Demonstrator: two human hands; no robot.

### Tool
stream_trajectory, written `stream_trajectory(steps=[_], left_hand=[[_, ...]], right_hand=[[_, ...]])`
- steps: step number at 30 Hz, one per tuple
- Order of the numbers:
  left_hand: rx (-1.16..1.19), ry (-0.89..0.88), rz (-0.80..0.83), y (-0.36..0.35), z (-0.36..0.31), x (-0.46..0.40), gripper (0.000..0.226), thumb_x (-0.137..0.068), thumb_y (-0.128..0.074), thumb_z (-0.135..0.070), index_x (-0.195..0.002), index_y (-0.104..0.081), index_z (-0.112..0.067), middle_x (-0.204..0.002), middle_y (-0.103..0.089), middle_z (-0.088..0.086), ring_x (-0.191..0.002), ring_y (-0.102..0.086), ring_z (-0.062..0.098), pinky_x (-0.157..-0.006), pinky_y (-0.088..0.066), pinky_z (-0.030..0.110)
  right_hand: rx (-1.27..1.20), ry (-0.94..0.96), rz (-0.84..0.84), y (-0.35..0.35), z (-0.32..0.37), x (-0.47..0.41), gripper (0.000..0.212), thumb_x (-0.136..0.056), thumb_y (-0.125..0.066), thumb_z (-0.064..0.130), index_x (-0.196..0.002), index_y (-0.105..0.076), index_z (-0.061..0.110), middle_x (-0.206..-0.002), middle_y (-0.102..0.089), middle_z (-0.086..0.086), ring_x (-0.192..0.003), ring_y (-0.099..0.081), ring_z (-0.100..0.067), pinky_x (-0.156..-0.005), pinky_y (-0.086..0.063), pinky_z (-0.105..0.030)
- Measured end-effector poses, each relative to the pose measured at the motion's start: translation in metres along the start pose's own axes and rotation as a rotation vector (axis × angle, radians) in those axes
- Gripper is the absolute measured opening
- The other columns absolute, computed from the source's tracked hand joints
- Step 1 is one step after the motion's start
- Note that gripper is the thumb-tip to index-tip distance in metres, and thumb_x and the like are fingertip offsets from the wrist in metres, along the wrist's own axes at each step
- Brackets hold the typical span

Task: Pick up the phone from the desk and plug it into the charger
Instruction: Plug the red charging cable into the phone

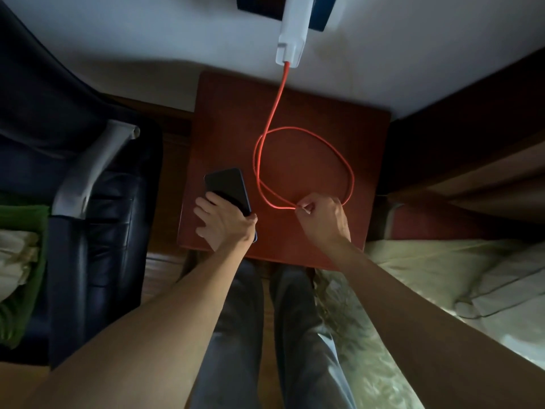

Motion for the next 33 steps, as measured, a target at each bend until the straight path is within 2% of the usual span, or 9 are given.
stream_trajectory(steps=[5, 12, 15, 16, 18, 21, 26, 30, 33], left_hand=[[0.122, 0.13, 0.107, 0.001, 0.002, 0.0, 0.111, -0.064, -0.085, -0.051, -0.143, -0.025, -0.001, -0.147, -0.033, 0.019, -0.134, -0.036, 0.036, -0.089, -0.051, 0.051], [0.201, 0.217, 0.267, 0.017, 0.001, 0.006, 0.115, -0.061, -0.08, -0.062, -0.143, -0.029, 0.0, -0.149, -0.033, 0.021, -0.136, -0.038, 0.037, -0.096, -0.048, 0.044], [0.592, 0.409, 0.41, 0.036, 0.002, 0.017, 0.108, -0.034, -0.08, -0.054, -0.127, -0.049, -0.007, -0.127, -0.052, 0.016, -0.109, -0.057, 0.04, -0.078, -0.059, 0.053], [0.728, 0.448, 0.469, 0.045, 0.002, 0.024, 0.097, -0.035, -0.081, -0.048, -0.119, -0.053, -0.009, -0.12, -0.056, 0.016, -0.102, -0.06, 0.04, -0.069, -0.06, 0.057], [0.95, 0.467, 0.58, 0.072, -0.001, 0.044, 0.069, -0.056, -0.081, -0.037, -0.113, -0.054, -0.009, -0.111, -0.059, 0.018, -0.094, -0.062, 0.038, -0.061, -0.059, 0.054], [1.167, 0.429, 0.631, 0.114, -0.006, 0.072, 0.055, -0.073, -0.078, -0.027, -0.118, -0.053, -0.008, -0.104, -0.059, 0.017, -0.088, -0.063, 0.034, -0.07, -0.059, 0.056], [1.406, 0.298, 0.618, 0.192, -0.02, 0.117, 0.063, -0.074, -0.079, -0.025, -0.13, -0.053, -0.01, -0.113, -0.066, 0.016, -0.1, -0.068, 0.034, -0.08, -0.059, 0.056], [1.549, 0.135, 0.699, 0.246, -0.027, 0.152, 0.036, -0.082, -0.073, -0.022, -0.113, -0.06, -0.01, -0.104, -0.069, 0.016, -0.107, -0.067, 0.034, -0.093, -0.051, 0.064], [1.531, 0.027, 0.721, 0.281, -0.028, 0.178, 0.022, -0.086, -0.07, -0.023, -0.1, -0.059, -0.01, -0.088, -0.068, 0.013, -0.095, -0.067, 0.031, -0.094, -0.05, 0.065]], right_hand=[[-0.045, 0.003, -0.026, -0.001, -0.001, 0.004, 0.014, -0.087, -0.066, 0.019, -0.097, -0.076, 0.018, -0.103, -0.073, -0.003, -0.102, -0.065, -0.022, -0.073, -0.045, -0.025], [-0.151, 0.041, -0.09, 0.013, 0.015, 0.02, 0.018, -0.087, -0.065, 0.02, -0.104, -0.071, 0.018, -0.103, -0.071, 0.0, -0.095, -0.062, -0.015, -0.073, -0.038, -0.021], [-0.249, 0.082, -0.174, 0.036, 0.029, 0.035, 0.017, -0.084, -0.064, 0.018, -0.1, -0.069, 0.019, -0.1, -0.071, -0.001, -0.092, -0.062, -0.014, -0.073, -0.036, -0.021], [-0.289, 0.089, -0.209, 0.046, 0.035, 0.041, 0.017, -0.083, -0.064, 0.017, -0.098, -0.069, 0.02, -0.097, -0.072, -0.001, -0.09, -0.062, -0.015, -0.072, -0.037, -0.023], [-0.365, 0.102, -0.275, 0.067, 0.048, 0.055, 0.017, -0.081, -0.063, 0.016, -0.094, -0.071, 0.021, -0.091, -0.072, -0.001, -0.084, -0.063, -0.016, -0.072, -0.043, -0.027], [-0.456, 0.091, -0.354, 0.103, 0.069, 0.076, 0.018, -0.08, -0.061, 0.017, -0.087, -0.074, 0.027, -0.086, -0.072, -0.003, -0.074, -0.061, -0.013, -0.072, -0.047, -0.028], [-0.633, 0.058, -0.482, 0.163, 0.098, 0.111, 0.02, -0.082, -0.06, 0.018, -0.086, -0.078, 0.025, -0.084, -0.075, -0.001, -0.078, -0.067, -0.014, -0.077, -0.053, -0.031], [-0.685, 0.092, -0.421, 0.201, 0.115, 0.136, 0.023, -0.087, -0.068, 0.037, -0.093, -0.079, 0.017, -0.079, -0.072, 0.002, -0.072, -0.063, -0.01, -0.071, -0.051, -0.031], [-0.694, 0.166, -0.365, 0.226, 0.124, 0.157, 0.022, -0.081, -0.075, 0.041, -0.09, -0.078, 0.022, -0.076, -0.07, 0.007, -0.071, -0.065, -0.011, -0.073, -0.055, -0.035]])
Point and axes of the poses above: each hand's wrist, its own x-axis away from the middle knuckle, its own y-axis out of the back of the hand, z = x × y, the point moved 2 cm from there along -x, towards the middle knuckle
